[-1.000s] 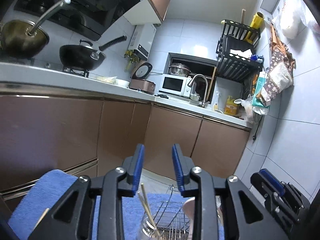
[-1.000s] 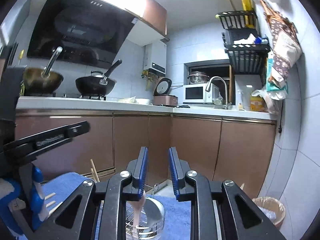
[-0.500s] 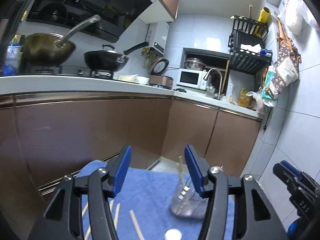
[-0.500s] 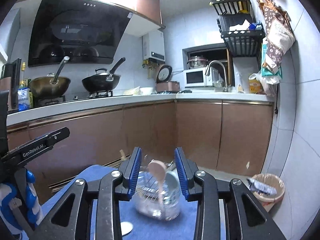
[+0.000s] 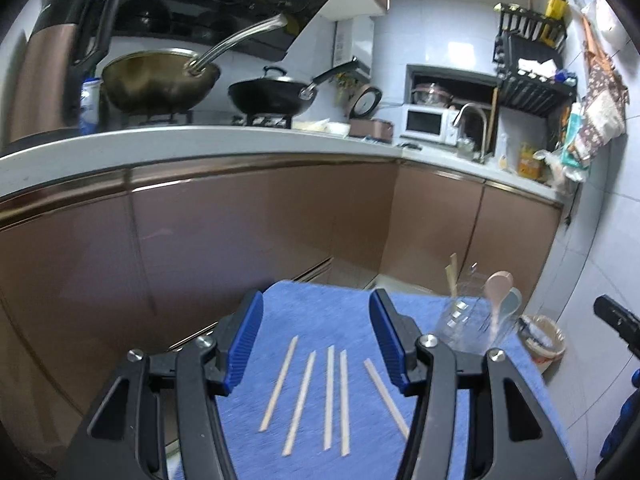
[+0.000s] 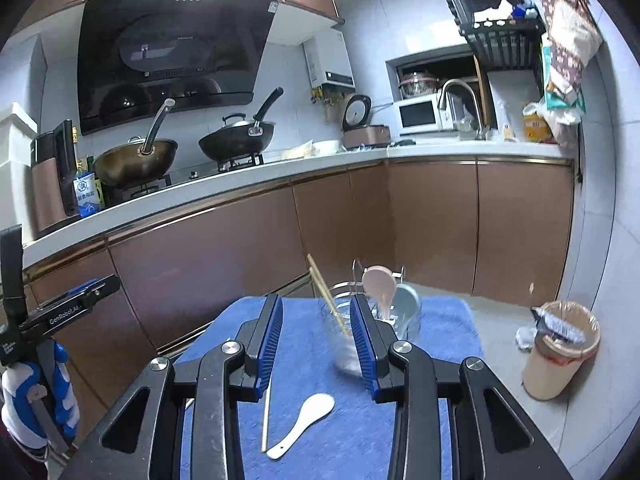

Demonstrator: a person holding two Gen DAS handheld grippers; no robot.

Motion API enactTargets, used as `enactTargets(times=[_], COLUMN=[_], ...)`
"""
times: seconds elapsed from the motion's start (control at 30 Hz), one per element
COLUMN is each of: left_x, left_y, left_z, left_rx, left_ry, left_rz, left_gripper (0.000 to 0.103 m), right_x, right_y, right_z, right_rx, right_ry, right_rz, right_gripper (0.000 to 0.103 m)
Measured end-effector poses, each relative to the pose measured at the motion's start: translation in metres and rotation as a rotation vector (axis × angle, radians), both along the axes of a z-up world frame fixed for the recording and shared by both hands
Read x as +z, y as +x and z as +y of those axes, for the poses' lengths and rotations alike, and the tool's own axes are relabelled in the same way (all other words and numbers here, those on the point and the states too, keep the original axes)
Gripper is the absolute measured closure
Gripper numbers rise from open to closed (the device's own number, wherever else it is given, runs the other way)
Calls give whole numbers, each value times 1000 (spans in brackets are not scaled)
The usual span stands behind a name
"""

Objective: Organize utensils
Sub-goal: 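Move both open tools back over the towel toward the remaining utensils, then grasp the white spoon with the right tool while the left tool reaches for a chopstick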

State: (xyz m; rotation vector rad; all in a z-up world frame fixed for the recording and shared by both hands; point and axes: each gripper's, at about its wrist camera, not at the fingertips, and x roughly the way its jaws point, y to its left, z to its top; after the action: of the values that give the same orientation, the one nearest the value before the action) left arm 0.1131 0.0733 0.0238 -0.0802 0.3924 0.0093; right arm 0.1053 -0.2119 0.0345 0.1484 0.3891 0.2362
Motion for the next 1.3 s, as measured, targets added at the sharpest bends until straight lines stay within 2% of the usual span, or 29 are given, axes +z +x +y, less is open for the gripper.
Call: enactTargets(times=[0.23, 0.47, 0.63, 0.8, 1.1, 1.17, 1.3], left_x=[-15, -47, -74, -102, -139, -147, -162], left_y=[1, 26, 54, 85, 130, 140, 162], left_z=[16, 9, 3, 4, 8, 4, -2], left_rx=[-18, -75, -114, -156, -164, -174, -195], left_ry=[16, -16, -35, -85, -122, -122, -121], left_rz=[91, 226, 328, 437, 551, 578, 637], left_gripper=[50, 50, 51, 56, 59, 59, 62], right_x=[-19, -45, -69, -102, -134, -142, -162], right_y=[1, 12, 28, 50, 75, 82, 98], right_z=[-3, -5, 0, 8, 17, 18, 14], right_rx=[20, 21, 44, 94, 139, 161, 206], right_ry=[39, 31, 36, 74, 88, 115, 232], right_rz=[82, 181, 273, 392, 495, 532, 627], right_gripper=[70, 70, 70, 70, 70, 70, 70])
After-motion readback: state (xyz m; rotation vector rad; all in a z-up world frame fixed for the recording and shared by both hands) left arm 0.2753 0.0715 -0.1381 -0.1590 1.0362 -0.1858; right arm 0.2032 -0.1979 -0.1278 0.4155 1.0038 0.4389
